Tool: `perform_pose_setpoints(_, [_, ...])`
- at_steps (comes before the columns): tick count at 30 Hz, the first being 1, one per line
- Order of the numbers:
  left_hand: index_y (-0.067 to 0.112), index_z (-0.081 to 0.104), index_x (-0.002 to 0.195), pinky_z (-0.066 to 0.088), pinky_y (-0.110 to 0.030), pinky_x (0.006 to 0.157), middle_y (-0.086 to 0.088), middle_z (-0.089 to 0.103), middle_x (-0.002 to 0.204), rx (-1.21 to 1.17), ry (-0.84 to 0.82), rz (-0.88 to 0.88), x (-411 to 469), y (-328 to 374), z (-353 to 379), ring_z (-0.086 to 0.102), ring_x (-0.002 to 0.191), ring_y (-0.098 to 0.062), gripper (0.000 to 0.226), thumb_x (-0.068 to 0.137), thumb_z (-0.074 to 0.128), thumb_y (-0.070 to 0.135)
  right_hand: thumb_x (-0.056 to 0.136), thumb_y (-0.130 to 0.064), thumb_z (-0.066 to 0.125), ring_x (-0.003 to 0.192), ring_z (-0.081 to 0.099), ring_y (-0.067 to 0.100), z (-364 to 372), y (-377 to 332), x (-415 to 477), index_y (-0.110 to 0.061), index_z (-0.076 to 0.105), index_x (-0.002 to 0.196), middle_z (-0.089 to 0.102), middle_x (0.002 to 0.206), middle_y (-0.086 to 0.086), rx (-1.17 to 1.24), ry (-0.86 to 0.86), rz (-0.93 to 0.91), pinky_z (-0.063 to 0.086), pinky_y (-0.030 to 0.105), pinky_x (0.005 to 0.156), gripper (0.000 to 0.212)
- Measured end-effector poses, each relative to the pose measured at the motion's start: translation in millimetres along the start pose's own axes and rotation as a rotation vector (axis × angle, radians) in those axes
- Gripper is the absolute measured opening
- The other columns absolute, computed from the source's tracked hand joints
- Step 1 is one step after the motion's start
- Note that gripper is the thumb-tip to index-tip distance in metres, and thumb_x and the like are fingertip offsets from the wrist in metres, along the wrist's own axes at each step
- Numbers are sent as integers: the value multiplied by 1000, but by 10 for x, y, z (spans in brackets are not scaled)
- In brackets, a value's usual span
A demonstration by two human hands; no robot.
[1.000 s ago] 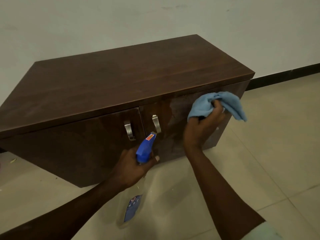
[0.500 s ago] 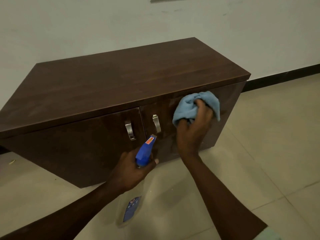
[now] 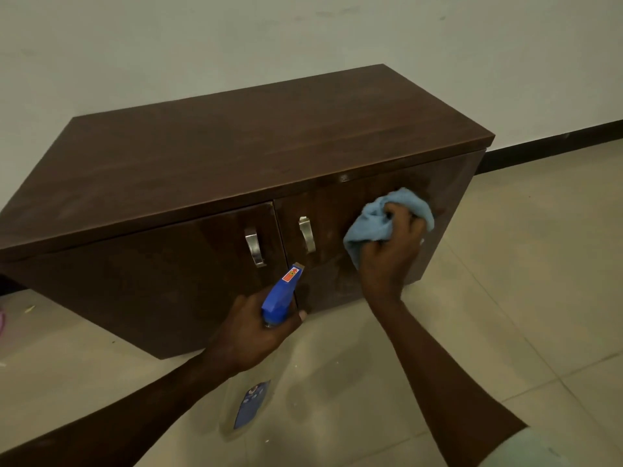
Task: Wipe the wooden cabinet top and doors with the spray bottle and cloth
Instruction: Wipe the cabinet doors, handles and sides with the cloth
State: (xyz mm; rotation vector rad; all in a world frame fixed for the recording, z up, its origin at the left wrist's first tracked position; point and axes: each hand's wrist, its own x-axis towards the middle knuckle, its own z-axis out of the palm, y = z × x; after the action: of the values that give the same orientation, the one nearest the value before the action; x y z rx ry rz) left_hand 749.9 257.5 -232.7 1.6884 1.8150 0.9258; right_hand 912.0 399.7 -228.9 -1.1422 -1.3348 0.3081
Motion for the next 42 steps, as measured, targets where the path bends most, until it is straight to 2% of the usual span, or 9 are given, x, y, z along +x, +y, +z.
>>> perform_pose_setpoints(4, [19, 57, 81, 47, -21, 56, 3, 55, 59, 11, -42, -4, 13, -5, 4, 60, 58, -17, 23, 81, 66, 40, 85, -11, 60, 113, 54, 18, 84, 55, -438, -4, 61, 114, 51, 119, 13, 44, -308, -105, 49, 33, 97, 30])
perform_pose_setpoints(6, [19, 57, 81, 47, -21, 54, 4, 55, 58, 23, -33, -3, 24, -11, 5, 59, 57, -17, 31, 79, 67, 48, 82, -2, 63, 115, 54, 17, 66, 134, -427, -1, 62, 112, 52, 120, 15, 86, -351, -129, 47, 29, 100, 30])
perform_pose_setpoints(11, [24, 56, 77, 47, -21, 56, 2, 55, 57, -20, -22, -25, -32, -69, 11, 57, 54, -14, 41, 72, 59, 65, 86, -6, 57, 96, 55, -1, 111, 191, -366, -6, 60, 106, 59, 102, -2, 105, 42, 226, 42, 10, 91, 20])
perform_pose_setpoints(18, [28, 53, 73, 46, -17, 53, 4, 54, 55, 1, -46, 17, -55, -164, 7, 58, 55, -15, 35, 74, 58, 63, 84, -15, 57, 99, 58, 20, 313, 81, -749, -5, 54, 103, 58, 103, 13, 249, -288, 132, 48, 25, 91, 22])
perform_pose_setpoints(25, [24, 55, 80, 43, -15, 53, 1, 57, 61, 22, 0, -32, -12, -203, -44, 58, 59, -15, 46, 68, 48, 69, 83, 5, 63, 84, 53, -12, 348, 212, -815, -17, 52, 93, 56, 91, -4, 150, -37, 411, 40, 4, 85, 26])
perform_pose_setpoints(28, [31, 52, 75, 44, -15, 53, 4, 55, 57, -2, -20, -35, -26, -208, -21, 58, 54, -10, 37, 71, 55, 68, 83, 2, 66, 78, 55, 1, 466, 11, -1064, -17, 48, 89, 55, 86, -5, 204, -181, 375, 49, 17, 81, 27])
perform_pose_setpoints(33, [34, 48, 74, 42, -15, 55, 9, 53, 56, 14, -39, 7, -18, -205, -1, 56, 54, -7, 21, 80, 60, 50, 79, -1, 67, 73, 58, 12, 595, -46, -1224, -15, 48, 84, 57, 83, 7, 323, -250, 464, 50, 17, 70, 25])
perform_pose_setpoints(36, [35, 48, 76, 41, -12, 53, 10, 52, 58, 19, -47, 1, 0, -190, 19, 56, 55, -4, 25, 79, 62, 55, 83, 3, 58, 81, 60, 19, 626, 30, -1267, -30, 43, 82, 56, 86, 4, 352, -266, 700, 54, 29, 78, 36])
perform_pose_setpoints(42, [30, 53, 80, 48, -23, 56, 2, 57, 61, 30, -30, -29, -11, -255, 18, 58, 56, -14, 39, 69, 49, 68, 80, -9, 61, 94, 61, 29, 657, 326, -1114, -6, 50, 109, 60, 104, 15, 313, -215, 1147, 52, 43, 91, 32])
